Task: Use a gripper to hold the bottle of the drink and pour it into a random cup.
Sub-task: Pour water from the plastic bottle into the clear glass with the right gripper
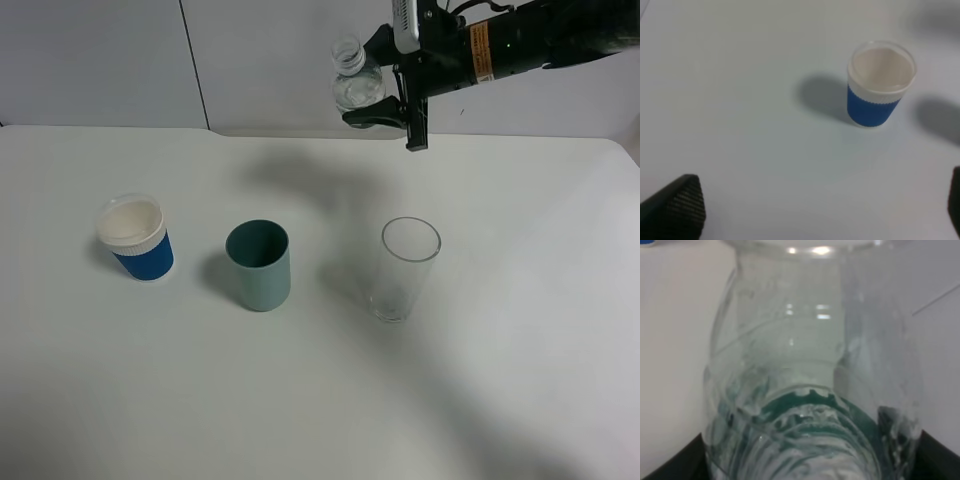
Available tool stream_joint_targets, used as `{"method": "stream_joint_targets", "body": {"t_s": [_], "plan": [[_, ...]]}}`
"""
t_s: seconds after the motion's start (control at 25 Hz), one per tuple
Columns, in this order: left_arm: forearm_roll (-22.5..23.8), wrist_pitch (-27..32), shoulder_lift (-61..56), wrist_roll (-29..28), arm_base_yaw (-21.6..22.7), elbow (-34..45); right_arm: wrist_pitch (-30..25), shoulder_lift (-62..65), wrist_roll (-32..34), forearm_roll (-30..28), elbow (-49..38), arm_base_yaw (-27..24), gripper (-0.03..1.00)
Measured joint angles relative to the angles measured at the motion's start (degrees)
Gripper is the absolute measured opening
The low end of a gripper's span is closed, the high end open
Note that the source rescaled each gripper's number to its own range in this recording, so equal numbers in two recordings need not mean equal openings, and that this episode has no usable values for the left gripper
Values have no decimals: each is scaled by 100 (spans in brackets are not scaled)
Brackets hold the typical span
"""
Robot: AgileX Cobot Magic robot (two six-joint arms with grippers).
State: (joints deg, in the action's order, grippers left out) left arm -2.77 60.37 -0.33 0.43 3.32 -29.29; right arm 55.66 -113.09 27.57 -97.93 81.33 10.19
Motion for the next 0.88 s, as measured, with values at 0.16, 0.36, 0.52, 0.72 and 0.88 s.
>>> {"method": "stream_joint_targets", "body": {"t_s": [0.16, 0.36, 0.52, 0.72, 0.88], "plan": [[0, 0, 0, 0, 0, 0, 97, 0, -281, 0, 0, 0, 1], [0, 0, 0, 0, 0, 0, 337, -124, -916, 0, 0, 0, 1], [0, 0, 0, 0, 0, 0, 386, -287, -1218, 0, 0, 0, 1], [0, 0, 0, 0, 0, 0, 681, -323, -1533, 0, 0, 0, 1], [5, 0, 0, 0, 0, 0, 842, -323, -1730, 0, 0, 0, 1]]}}
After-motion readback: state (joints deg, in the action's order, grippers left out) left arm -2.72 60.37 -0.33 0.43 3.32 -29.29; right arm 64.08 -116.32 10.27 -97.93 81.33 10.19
